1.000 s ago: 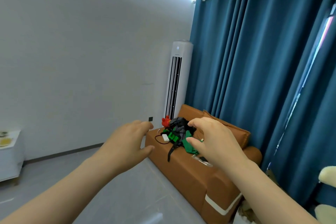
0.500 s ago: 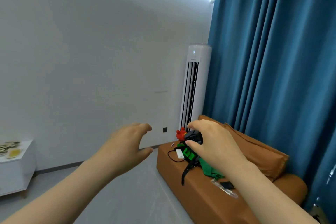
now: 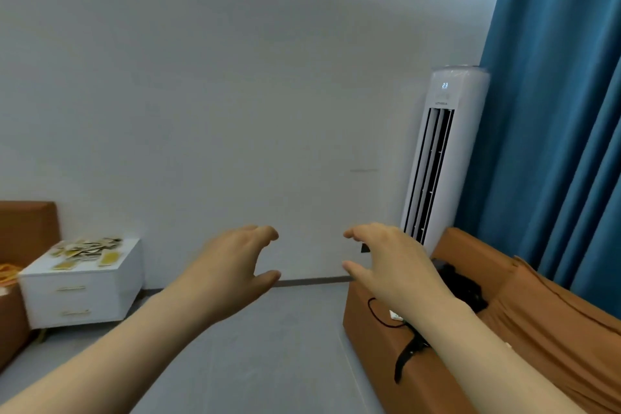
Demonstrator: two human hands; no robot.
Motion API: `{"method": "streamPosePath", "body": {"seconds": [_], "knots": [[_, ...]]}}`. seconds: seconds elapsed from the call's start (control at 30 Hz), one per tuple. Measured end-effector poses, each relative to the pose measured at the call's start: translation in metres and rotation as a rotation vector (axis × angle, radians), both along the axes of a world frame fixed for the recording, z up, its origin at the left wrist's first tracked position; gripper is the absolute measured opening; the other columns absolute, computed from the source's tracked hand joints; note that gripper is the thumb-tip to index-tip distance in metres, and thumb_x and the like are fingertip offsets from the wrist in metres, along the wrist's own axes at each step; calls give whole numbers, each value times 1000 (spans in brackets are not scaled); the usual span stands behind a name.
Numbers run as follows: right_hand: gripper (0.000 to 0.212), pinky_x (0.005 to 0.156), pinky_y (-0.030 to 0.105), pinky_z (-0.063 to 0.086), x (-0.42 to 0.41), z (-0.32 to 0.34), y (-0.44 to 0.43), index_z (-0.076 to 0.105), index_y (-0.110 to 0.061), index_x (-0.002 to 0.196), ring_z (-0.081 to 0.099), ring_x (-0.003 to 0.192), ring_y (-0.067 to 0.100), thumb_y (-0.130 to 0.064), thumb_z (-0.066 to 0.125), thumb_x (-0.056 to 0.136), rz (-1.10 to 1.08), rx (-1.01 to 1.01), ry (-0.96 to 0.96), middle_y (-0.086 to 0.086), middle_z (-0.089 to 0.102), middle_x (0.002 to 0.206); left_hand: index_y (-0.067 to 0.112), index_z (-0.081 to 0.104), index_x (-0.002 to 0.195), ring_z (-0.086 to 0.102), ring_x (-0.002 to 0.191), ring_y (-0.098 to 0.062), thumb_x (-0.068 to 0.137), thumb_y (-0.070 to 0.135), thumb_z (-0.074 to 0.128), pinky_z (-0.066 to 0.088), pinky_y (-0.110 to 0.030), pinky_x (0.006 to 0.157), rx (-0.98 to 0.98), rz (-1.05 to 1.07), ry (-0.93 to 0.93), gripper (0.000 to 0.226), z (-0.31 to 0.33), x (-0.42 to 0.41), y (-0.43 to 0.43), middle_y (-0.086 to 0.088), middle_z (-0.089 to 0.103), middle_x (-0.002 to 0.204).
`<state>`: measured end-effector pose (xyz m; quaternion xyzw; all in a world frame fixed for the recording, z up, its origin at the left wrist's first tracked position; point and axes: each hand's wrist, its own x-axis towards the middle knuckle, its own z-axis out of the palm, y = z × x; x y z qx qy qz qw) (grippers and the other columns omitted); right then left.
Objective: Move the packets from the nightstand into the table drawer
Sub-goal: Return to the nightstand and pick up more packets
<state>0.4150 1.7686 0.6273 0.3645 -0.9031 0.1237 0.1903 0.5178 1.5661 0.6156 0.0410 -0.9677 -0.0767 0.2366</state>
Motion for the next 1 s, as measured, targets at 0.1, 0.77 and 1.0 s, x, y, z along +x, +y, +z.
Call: {"method": "streamPosePath", "body": {"seconds": [0.1,0.77,1.0], "knots": [[45,97,28,41,-34,-3,-43,46,-29,135,47,123,11,-40,55,92,49,1,-6,-11,53,134,31,39,135,48,119,-7,89,45,55,39,-20,95,-8,48,6,51,-3,-25,-37,14,49,131],[42,96,28,40,-245,-7,-351,47,-29,133,47,123,11,-39,53,93,328,7,-11,-11,53,133,28,40,135,48,120,-10,89,44,54,39,-24,98,-32,320,11,51,-7,-191,-307,11,50,131],[42,96,27,39,-331,-9,-451,47,-29,133,46,124,11,-39,54,93,487,1,-10,-12,52,133,30,41,134,49,118,-7,89,45,55,37,-20,94,5,482,-15,49,-17,-257,-378,13,51,131]]}}
